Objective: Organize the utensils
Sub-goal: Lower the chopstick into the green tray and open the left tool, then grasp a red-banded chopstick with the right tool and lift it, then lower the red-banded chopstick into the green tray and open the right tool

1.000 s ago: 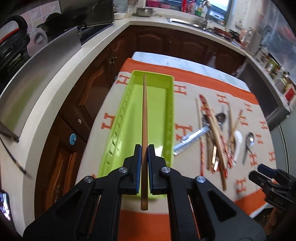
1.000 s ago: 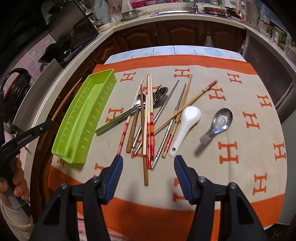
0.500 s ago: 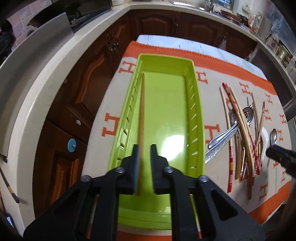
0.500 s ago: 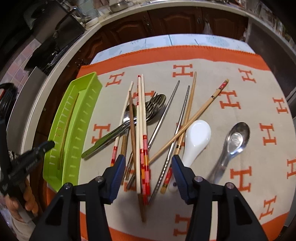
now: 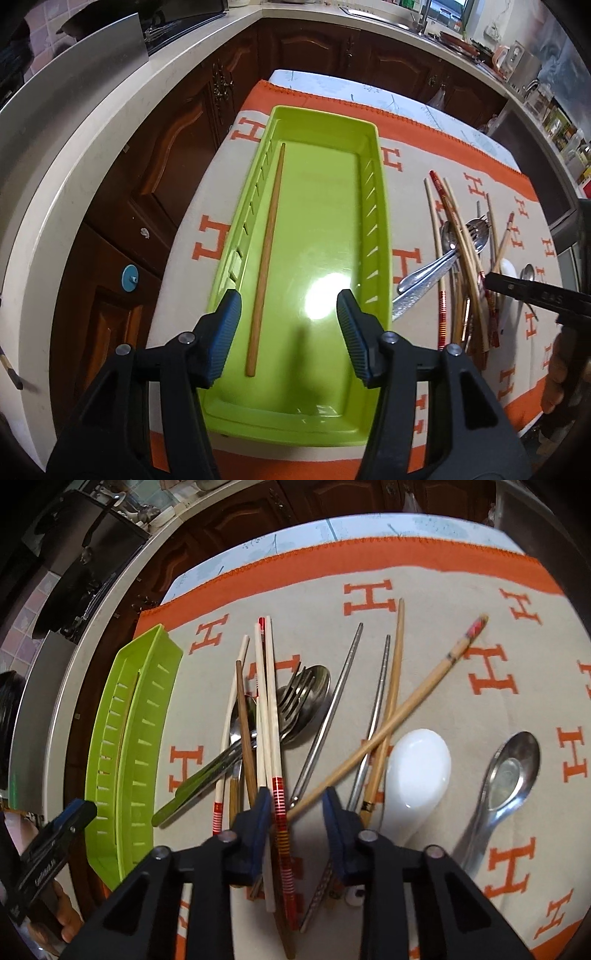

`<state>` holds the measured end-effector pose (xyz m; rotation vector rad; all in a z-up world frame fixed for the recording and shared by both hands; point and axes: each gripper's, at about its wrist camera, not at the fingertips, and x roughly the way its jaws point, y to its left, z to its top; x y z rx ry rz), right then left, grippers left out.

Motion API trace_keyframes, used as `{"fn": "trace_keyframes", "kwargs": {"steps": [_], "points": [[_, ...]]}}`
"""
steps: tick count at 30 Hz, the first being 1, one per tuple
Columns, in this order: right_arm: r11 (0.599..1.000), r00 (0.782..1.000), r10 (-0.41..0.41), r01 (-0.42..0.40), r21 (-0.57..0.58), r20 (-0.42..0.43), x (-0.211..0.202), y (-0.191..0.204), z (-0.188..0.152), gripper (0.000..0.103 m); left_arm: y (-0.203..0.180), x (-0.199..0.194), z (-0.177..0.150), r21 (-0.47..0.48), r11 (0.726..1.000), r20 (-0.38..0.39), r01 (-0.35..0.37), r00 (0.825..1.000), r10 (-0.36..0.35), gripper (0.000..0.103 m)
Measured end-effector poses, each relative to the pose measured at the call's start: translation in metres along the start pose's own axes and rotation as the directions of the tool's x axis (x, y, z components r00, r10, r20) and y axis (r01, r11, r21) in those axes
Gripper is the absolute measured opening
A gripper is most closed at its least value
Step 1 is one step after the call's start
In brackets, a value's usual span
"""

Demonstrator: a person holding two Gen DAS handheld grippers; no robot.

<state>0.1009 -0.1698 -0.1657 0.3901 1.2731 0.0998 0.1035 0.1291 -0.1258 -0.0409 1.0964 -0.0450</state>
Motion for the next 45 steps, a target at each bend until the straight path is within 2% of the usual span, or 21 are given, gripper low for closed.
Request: {"fn": "trace_keyframes", "kwargs": {"steps": [3,5,12,17,22,25,28,34,40,45], "points": [[0.998,0.998,0.057,-0.056,0.026,-0.020,0.004,-0.005,0.003,0.010,-0.001,-0.006,-0.001,-0.001,1.000,0.012,0.009,1.000,-0.009,0.051],[0.997,0.997,0.074,-0.073,0.024,-0.008,0.001,-0.006,0.002,0.006,-0.003,-0.010,-0.003,0.010,1.000,0.020,0.011,1.000,-0.011,0.051],[0.998,0.994,0.068,-0.068,-0.001,0.084,-0.031,0.007,-0.007,0.006,-0.011,-0.021,-0.007,0.034,0.999,0.039,0.013,0.999,-0.015,0.051],[0.992,0.985,0.122,-0.119,-0.038,0.121,-0.060,0.034,-0.013,0.006,-0.013,-0.032,-0.007,0.044,0.999,0.044,0.022,0.999,-0.024,0.051],[0.977,0.976,0.191,-0.180,-0.116,0.100,-0.073,0.081,-0.017,0.006,-0.004,-0.047,-0.002,0.024,1.000,0.091,0.008,0.996,-0.010,0.051],[0.969,0.974,0.209,-0.195,-0.152,0.087,-0.070,0.113,-0.017,0.006,0.007,-0.056,0.004,0.003,1.000,0.121,-0.009,0.993,0.009,0.051],[0.966,0.974,0.219,-0.208,-0.152,0.061,-0.056,0.137,-0.015,0.006,0.022,-0.062,0.012,-0.037,0.998,0.137,-0.058,0.989,0.062,0.051],[0.978,0.983,0.176,-0.170,-0.118,0.048,-0.020,0.162,-0.003,0.006,0.049,-0.063,0.020,-0.095,0.990,0.138,-0.104,0.984,0.116,0.051],[0.985,0.989,0.148,-0.149,-0.082,-0.019,0.008,0.165,-0.001,0.008,0.062,-0.058,0.017,-0.120,0.989,0.118,-0.088,0.988,0.102,0.051],[0.986,0.991,0.129,-0.132,-0.101,-0.030,0.007,0.166,-0.008,0.011,0.064,-0.056,0.017,-0.138,0.988,0.115,-0.075,0.989,0.092,0.053]]}}
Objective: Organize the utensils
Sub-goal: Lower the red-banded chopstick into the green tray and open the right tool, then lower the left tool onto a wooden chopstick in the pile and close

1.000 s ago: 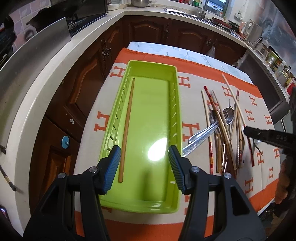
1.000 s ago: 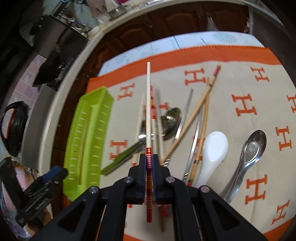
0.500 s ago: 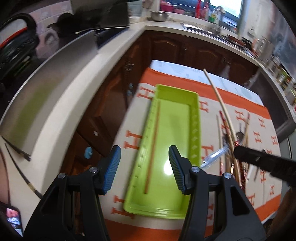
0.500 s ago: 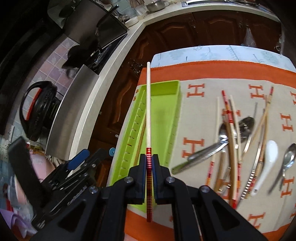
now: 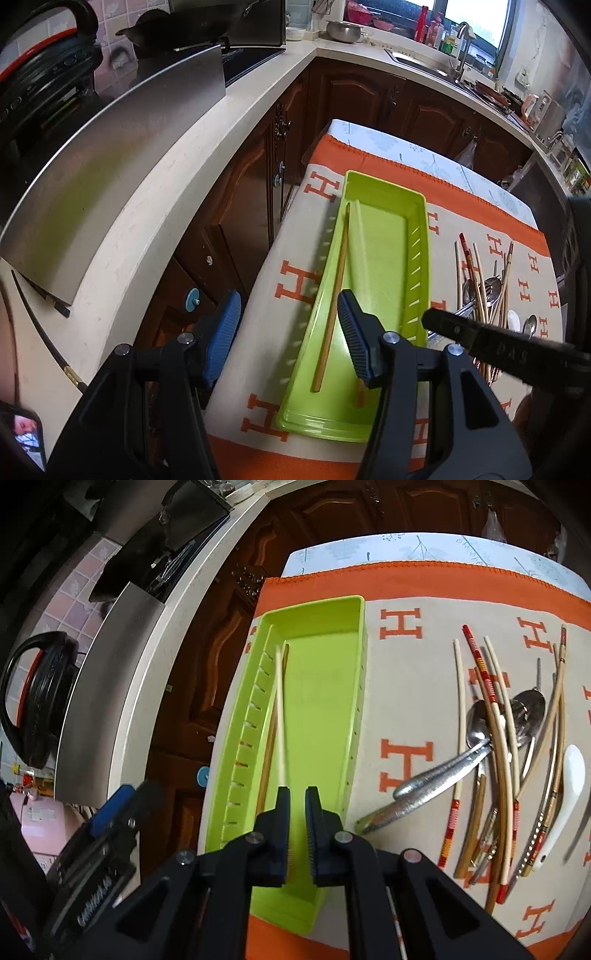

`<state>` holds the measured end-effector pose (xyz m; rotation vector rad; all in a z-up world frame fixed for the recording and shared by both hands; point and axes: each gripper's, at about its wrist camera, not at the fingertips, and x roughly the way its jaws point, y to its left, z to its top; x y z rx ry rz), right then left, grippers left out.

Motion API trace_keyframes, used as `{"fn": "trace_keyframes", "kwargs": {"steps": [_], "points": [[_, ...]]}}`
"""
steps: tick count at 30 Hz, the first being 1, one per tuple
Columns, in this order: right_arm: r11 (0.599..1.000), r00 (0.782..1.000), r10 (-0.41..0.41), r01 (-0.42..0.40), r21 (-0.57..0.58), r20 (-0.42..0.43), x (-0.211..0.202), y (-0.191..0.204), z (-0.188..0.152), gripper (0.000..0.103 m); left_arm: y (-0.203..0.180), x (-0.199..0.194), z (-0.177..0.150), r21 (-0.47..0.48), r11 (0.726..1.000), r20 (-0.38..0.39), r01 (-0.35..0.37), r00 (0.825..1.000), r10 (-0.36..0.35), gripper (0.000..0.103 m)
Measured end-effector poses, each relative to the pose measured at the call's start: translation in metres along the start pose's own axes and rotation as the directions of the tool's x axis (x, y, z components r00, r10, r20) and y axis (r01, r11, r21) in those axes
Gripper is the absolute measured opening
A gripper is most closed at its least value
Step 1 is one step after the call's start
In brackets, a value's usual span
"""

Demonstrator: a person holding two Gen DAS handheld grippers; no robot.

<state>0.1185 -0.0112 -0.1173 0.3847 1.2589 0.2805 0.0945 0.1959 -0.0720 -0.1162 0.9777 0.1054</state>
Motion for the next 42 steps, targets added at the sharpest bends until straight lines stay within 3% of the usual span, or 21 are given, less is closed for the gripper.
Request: {"fn": "trace_keyframes", "kwargs": {"steps": [4,9,14,23,33,42], "points": [[1.000,1.000,-0.008,0.008,-0.009,0.002,-0.015,-0.004,-0.016,0.025,-0.002,0.005,0.000,-0.054,0.998,-0.030,0.012,0.999,-0.014,0.053],[1.000,1.000,0.004,-0.004,-0.029,0.020,-0.043,-0.009,-0.032,0.025,-0.016,0.001,-0.002,-0.058,0.998,-0.036,0.014,0.999,-0.016,0.053],[0.997,0.996,-0.012,0.019,-0.077,0.093,-0.083,-0.012,-0.048,0.025,-0.038,-0.012,-0.001,-0.025,0.999,-0.030,0.038,0.999,-0.039,0.053],[0.997,0.982,-0.070,0.074,-0.019,0.173,-0.128,-0.049,-0.065,0.025,-0.087,-0.040,-0.007,0.064,0.993,0.007,0.094,0.995,-0.095,0.053],[0.992,0.971,-0.083,0.059,0.110,0.226,-0.155,-0.126,-0.075,0.025,-0.151,-0.054,-0.029,0.164,0.977,0.014,0.138,0.990,-0.142,0.053],[0.972,0.976,-0.045,-0.007,0.236,0.211,-0.143,-0.207,-0.060,0.025,-0.210,-0.004,-0.044,0.252,0.953,-0.098,0.168,0.984,-0.147,0.053]]}}
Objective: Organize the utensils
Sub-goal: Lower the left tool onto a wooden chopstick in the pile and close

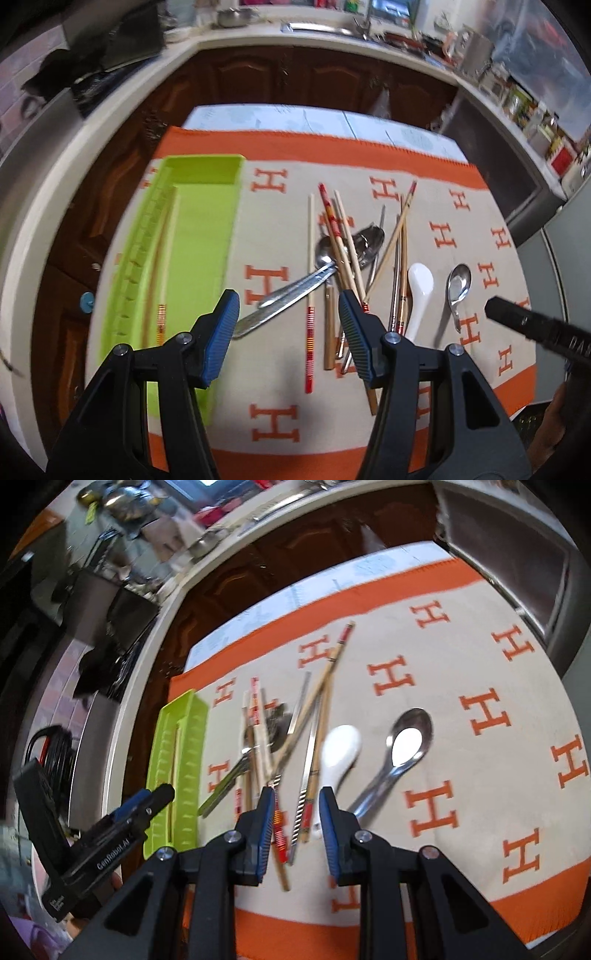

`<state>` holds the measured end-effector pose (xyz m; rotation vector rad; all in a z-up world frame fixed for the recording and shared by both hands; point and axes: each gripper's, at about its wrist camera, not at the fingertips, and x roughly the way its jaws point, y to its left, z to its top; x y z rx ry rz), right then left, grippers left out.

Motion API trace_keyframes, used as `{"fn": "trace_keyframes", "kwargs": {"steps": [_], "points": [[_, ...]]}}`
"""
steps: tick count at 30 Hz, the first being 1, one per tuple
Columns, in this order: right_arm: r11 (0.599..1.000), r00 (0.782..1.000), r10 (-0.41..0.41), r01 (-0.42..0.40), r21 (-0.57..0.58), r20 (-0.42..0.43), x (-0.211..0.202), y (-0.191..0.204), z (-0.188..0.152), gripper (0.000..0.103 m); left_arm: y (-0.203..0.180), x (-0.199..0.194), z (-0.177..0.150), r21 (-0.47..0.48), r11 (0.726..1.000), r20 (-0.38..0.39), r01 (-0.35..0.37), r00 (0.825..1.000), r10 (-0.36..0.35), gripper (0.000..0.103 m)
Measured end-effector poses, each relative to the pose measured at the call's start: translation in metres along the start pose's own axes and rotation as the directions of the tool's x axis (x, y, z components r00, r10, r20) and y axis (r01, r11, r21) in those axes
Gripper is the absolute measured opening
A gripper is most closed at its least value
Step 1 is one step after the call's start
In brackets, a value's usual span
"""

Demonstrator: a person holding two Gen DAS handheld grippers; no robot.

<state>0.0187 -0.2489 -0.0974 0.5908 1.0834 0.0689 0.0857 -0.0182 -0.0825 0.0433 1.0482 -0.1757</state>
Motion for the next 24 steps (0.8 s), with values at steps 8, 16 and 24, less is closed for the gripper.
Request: {"fn": "trace_keyframes", "kwargs": {"steps": [8,16,24], "points": [[0.991,0.997,0.049,-0.042,0.128,-0.054,0.035,-0.054,0.023,0.025,-0.020,0.065,0.011,0.022,0.998,-0.123,0.056,0.991,-0.052,0.053],[0.990,0.990,0.109,-0.100,0.098,-0.091,0.060,-0.043,0.035,0.025,-0.020,0.110,0.023,-0.031,0.994,-0.214,0.104,0.971,-0.108,0.026],[0.991,0.986,0.119,-0.110,0.079,-0.118,0.075,-0.035,0.041,0.025,-0.021,0.133,0.031,-0.086,0.984,-0.265,0.157,0.948,-0.174,0.015]]}}
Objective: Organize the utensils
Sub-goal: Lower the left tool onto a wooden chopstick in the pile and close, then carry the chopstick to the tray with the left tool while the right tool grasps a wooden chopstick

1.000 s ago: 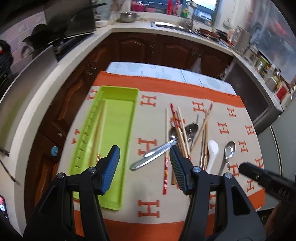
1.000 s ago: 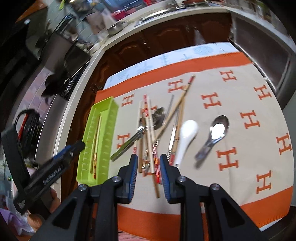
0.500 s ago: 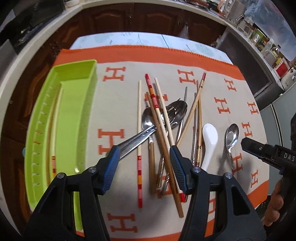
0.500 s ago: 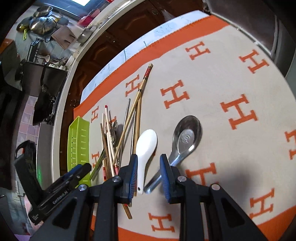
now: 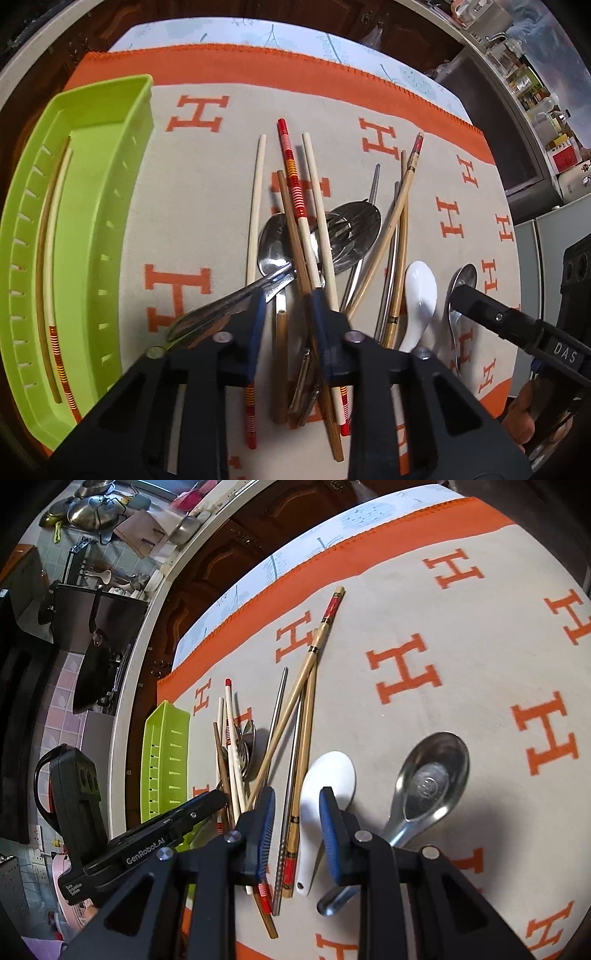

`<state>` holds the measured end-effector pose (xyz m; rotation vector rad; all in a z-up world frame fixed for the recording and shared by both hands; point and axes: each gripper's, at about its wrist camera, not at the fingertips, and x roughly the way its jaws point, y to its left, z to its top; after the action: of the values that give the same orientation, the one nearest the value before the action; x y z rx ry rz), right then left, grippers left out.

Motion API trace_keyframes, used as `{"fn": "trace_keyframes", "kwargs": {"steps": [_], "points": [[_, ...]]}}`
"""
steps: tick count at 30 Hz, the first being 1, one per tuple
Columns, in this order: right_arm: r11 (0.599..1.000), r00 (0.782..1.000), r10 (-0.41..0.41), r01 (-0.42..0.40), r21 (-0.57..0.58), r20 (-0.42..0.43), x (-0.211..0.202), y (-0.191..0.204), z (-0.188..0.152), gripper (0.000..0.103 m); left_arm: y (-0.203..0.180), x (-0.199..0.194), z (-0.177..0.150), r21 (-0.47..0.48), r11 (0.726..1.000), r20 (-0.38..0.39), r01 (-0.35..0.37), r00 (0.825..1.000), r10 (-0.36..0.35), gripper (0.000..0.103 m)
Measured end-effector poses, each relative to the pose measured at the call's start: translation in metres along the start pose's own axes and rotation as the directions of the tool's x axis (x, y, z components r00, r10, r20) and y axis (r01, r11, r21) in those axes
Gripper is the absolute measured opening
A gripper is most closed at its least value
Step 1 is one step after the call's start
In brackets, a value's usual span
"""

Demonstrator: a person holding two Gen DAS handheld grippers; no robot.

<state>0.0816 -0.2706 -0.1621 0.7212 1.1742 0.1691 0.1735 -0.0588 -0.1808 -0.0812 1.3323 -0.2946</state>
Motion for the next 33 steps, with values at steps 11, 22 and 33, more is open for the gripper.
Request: {"fn": "trace_keyframes", "kwargs": {"steps": [11,22,33], "points": [[1.000,1.000,-0.017,0.017,-0.019,-0.016,0.014,0.007,0.010,0.025,-0.006,0.009,0.007,0.004,0.999,-0.019,0.046,0.999,-0.046,0.011],[1.000,1.000,-0.005,0.005,0.029,-0.027,0.036,0.011,0.028,0.025,0.001,0.011,0.007,-0.050,0.994,-0.022,0.100,0.995,-0.101,0.004],[0.997,0.999,-0.037,0.039,0.069,-0.024,0.056,0.013,0.038,0.020,0.006,0.001,-0.004,-0.010,0.993,-0.050,0.117,0.992,-0.118,0.004]]}}
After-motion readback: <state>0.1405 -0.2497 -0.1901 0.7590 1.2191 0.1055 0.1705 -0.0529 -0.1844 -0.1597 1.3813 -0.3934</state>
